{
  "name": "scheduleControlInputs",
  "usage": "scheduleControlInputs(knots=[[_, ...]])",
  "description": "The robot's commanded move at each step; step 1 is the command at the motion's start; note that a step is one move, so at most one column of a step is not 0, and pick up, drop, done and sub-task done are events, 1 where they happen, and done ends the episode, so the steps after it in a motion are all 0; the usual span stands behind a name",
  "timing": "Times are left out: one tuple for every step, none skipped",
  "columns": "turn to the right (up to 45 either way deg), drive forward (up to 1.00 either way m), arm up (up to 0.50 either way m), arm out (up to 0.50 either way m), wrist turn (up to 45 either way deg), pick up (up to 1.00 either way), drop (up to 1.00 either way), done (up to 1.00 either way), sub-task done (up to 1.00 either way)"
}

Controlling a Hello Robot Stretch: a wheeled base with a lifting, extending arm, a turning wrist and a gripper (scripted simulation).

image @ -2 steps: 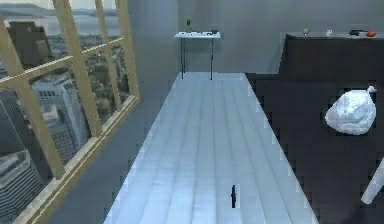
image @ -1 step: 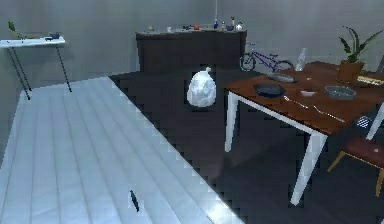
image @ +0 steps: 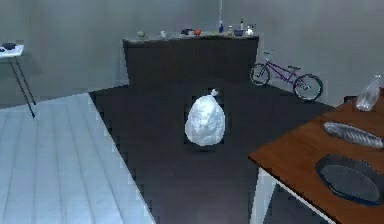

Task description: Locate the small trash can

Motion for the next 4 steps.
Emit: scheduleControlInputs(knots=[[6.0,0.00,0.00,0.00,0.0,0.00,0.00,0.00,0.00],[0.0,0.25,0.00,0.00,0.0,0.00,0.00,0.00,0.00],[-18.0,0.00,0.00,0.00,0.0,0.00,0.00,0.00,0.00],[0.0,0.50,0.00,0.00,0.0,0.00,0.00,0.00,0.00]])
